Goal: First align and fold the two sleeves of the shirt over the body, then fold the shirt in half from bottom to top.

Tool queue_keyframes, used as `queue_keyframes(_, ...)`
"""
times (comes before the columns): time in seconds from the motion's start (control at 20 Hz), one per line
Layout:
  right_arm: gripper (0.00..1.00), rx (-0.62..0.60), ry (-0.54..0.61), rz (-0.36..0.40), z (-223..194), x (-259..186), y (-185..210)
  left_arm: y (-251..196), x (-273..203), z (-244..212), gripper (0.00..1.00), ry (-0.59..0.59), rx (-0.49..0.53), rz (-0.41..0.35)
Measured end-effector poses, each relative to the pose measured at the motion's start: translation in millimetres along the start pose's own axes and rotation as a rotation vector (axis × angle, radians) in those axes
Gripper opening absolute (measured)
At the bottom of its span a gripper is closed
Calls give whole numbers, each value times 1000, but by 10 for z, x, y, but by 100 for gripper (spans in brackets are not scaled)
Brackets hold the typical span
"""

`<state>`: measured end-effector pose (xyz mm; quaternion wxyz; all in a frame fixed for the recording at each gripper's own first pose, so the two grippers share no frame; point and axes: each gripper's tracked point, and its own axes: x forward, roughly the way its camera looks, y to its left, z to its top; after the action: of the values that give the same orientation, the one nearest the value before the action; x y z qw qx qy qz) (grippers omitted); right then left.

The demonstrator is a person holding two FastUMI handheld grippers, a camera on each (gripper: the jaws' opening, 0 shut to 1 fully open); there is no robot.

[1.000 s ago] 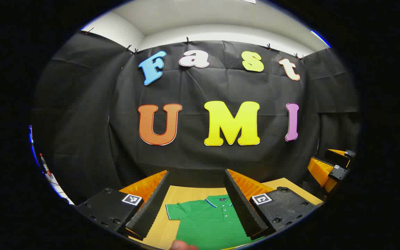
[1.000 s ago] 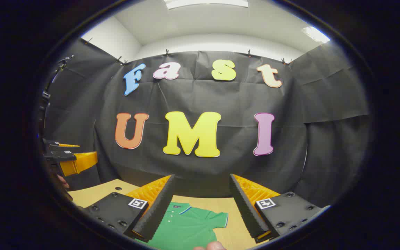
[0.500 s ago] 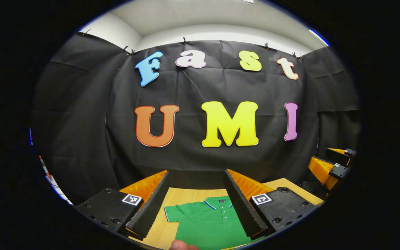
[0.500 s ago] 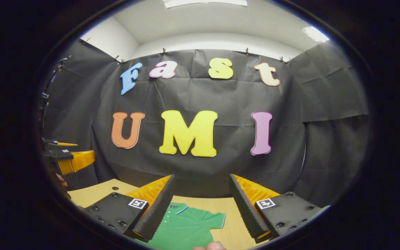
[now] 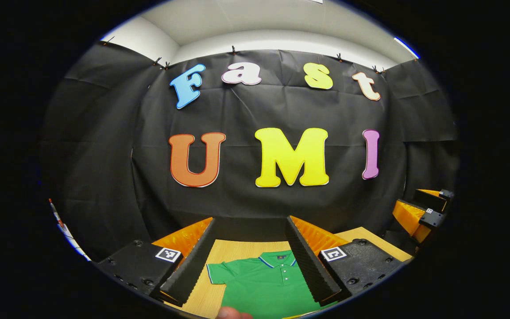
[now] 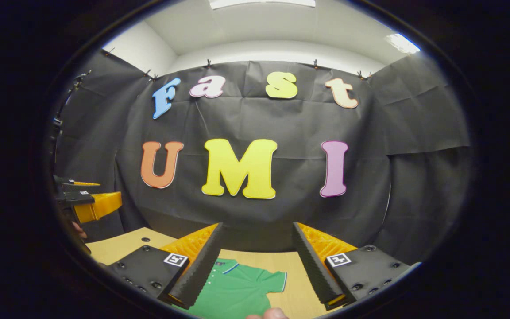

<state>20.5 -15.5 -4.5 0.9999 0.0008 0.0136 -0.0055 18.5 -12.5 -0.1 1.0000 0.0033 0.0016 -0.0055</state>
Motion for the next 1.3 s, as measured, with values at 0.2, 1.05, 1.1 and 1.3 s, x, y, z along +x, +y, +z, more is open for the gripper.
queue_keyframes(0.2,97,0,10,14,-32,28,34,-10,24,-24,99,3,-7,6)
queue_keyframes(1.05,97,35,463,62,-1353,-13,-303,-265,-114,-681,99,151,-27,-26)
queue_keyframes(1.1,98,49,509,72,-1447,15,-323,-264,-116,-715,99,162,-29,-25)
queue_keyframes(1.3,97,158,711,68,-1784,263,-416,-196,-119,-913,99,217,-30,-9)
